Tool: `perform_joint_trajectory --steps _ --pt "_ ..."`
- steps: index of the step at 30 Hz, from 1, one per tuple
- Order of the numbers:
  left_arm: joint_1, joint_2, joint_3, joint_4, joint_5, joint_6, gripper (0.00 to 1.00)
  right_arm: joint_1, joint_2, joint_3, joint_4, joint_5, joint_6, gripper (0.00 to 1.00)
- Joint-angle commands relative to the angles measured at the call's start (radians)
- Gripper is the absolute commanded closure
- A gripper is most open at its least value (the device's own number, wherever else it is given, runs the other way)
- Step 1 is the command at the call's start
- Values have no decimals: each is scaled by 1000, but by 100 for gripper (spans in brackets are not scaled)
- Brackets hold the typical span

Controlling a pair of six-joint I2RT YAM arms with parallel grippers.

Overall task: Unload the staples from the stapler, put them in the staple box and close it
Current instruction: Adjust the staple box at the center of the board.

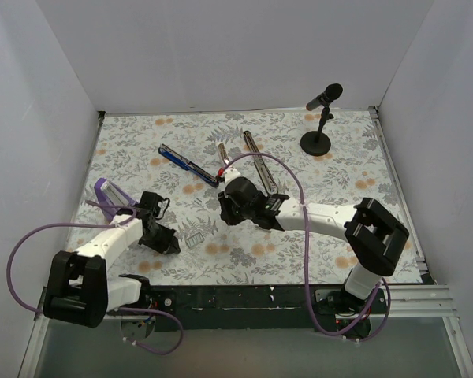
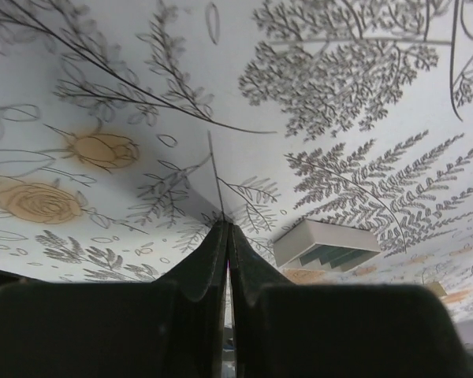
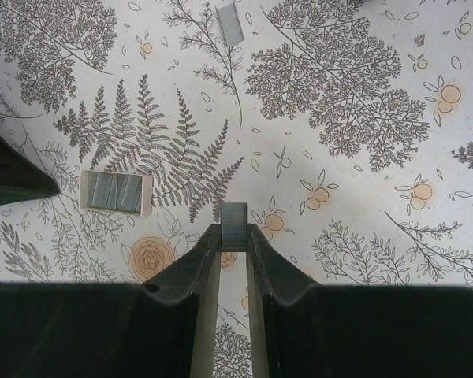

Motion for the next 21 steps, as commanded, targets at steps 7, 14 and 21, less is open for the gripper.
perform_joint_trajectory --steps 7,14,21 --pt "-146 73 3 96 3 -111 100 -29 -54 -43 97 -26 4 76" --pt "-224 79 39 136 -60 -137 100 -27 -16 -34 113 -86 3 76" --pt "-232 -60 89 107 -186 -126 100 -20 1 -32 152 -147 1 76"
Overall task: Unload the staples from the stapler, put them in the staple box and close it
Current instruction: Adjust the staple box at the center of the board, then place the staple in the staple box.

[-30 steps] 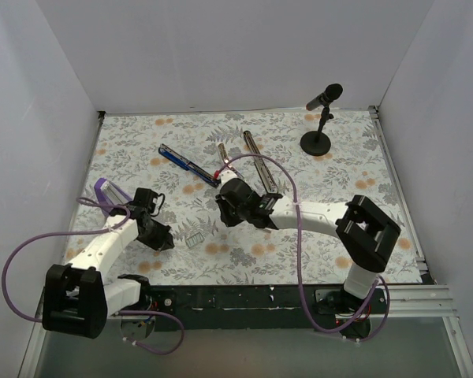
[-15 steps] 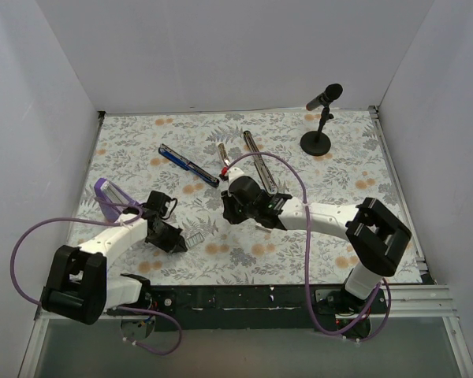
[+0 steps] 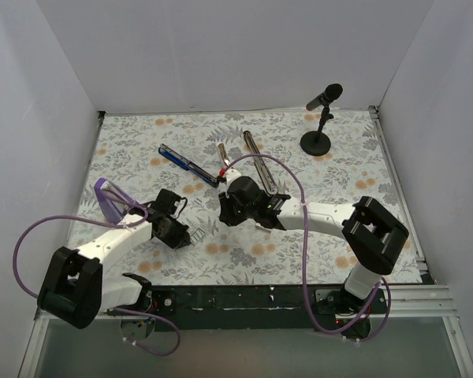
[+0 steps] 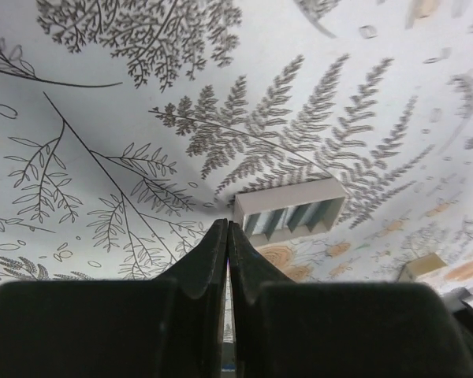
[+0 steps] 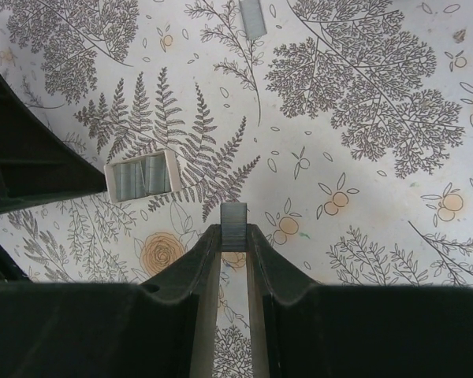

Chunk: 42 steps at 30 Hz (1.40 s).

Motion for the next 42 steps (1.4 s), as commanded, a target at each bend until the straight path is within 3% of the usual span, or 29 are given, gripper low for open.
perform_joint_trajectory --steps 1,5,8,11,13,18,22,25,29,33,36,39,42 --pt "-1 -124 56 -57 -144 -54 100 11 4 9 82 -85 -8 76" --pt "2 -191 134 -143 -296 -18 100 27 38 64 95 -154 -49 75" --pt "35 -166 175 -188 -310 40 100 56 93 132 10 -122 -85 75" --pt "185 -101 238 -196 -170 173 100 85 138 203 -69 -81 -89 75" --pt "304 -83 301 -193 14 268 100 102 162 238 -98 -72 -89 75" --pt "367 -144 464 -194 32 304 100 134 224 321 -177 -19 -97 75" --pt "372 -179 594 -209 -182 317 100 148 262 387 -220 2 -98 75" --pt "373 -196 611 -199 -288 356 100 160 284 407 -244 25 -97 75" --pt "373 -239 539 -174 -448 383 99 175 317 472 -318 94 -108 75" --pt "373 -317 435 -110 -473 391 97 191 340 503 -356 117 -118 75" --pt "373 -377 371 -65 -526 391 87 198 368 542 -384 117 -117 75" --pt "373 -405 382 -114 -672 350 82 208 389 566 -430 126 -117 75" --pt "373 -417 401 -169 -717 313 75 211 393 577 -436 135 -120 75"
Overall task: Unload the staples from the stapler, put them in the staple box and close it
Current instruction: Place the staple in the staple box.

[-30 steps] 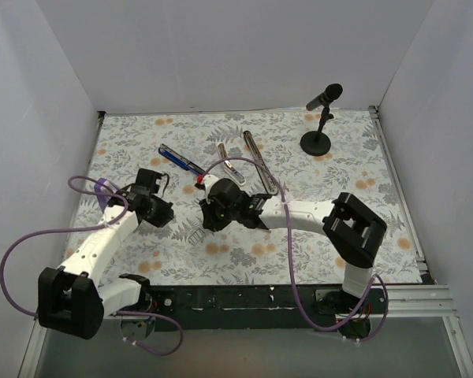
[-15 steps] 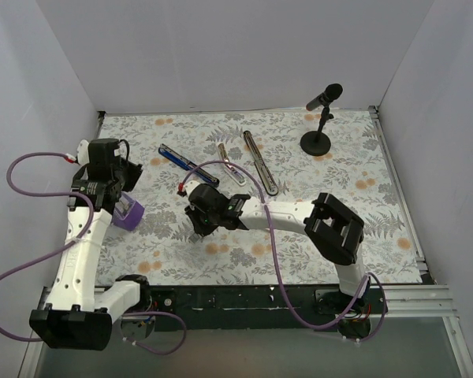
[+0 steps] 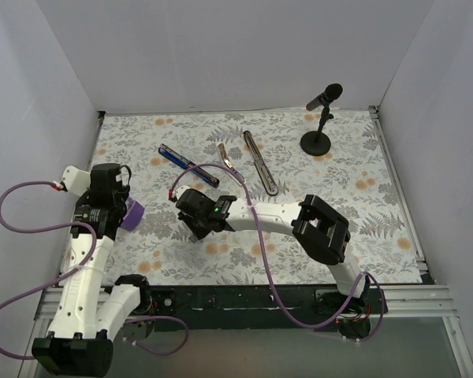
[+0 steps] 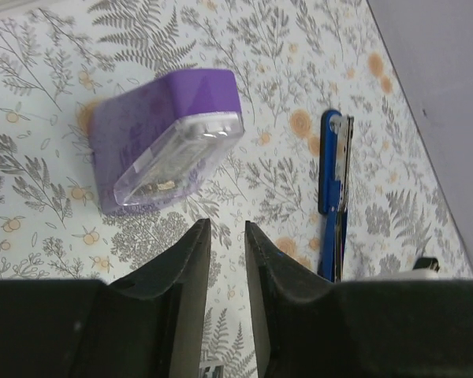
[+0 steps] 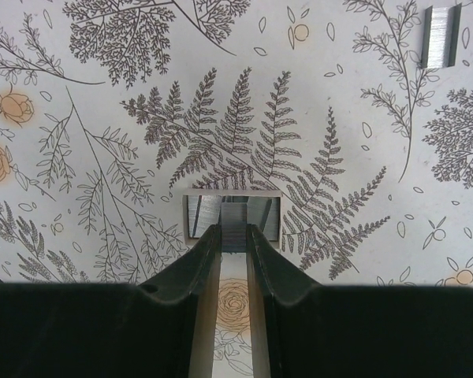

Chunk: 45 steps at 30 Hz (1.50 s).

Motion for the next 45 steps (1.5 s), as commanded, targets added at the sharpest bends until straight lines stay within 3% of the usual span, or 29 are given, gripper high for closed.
perform_joint_trajectory --steps 1,8,45 --pt "6 -35 34 -50 -175 -48 70 11 16 57 -47 34 -12 75" --pt "6 -46 20 -67 -177 -81 44 13 50 99 -101 49 -7 75" --pt "6 -88 -32 -70 -197 -82 39 23 103 178 -153 54 -36 75"
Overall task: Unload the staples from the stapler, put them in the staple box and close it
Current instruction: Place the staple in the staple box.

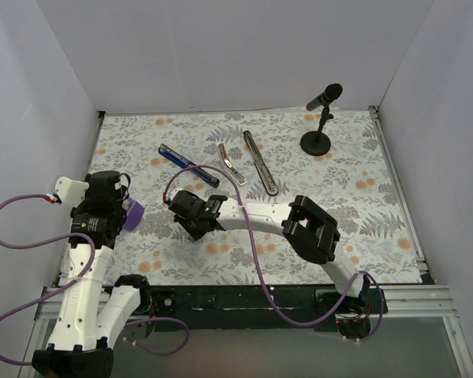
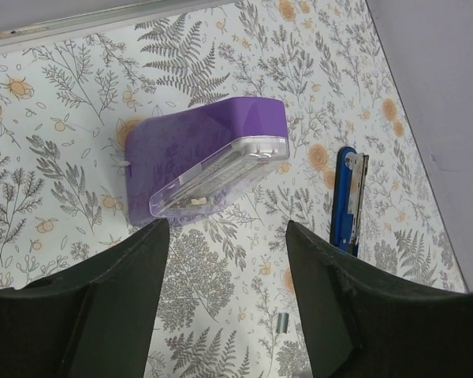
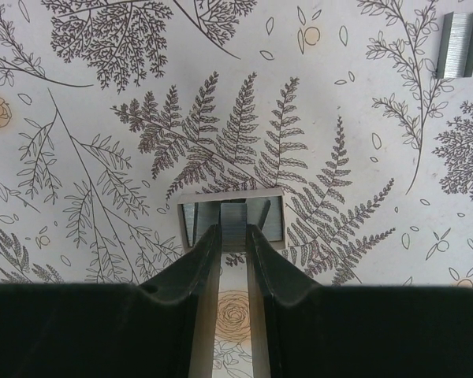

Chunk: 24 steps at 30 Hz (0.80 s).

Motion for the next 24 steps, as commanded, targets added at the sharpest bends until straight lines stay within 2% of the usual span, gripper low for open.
perform_joint_trajectory --steps 1,17,24 --pt "6 -10 -19 -10 -48 -9 39 6 7 48 -38 28 -19 75" --pt "6 -86 -66 -27 -175 -83 39 4 59 149 -153 18 -47 75" --pt "6 -138 -111 -4 -186 -84 39 4 78 179 -173 9 -53 76"
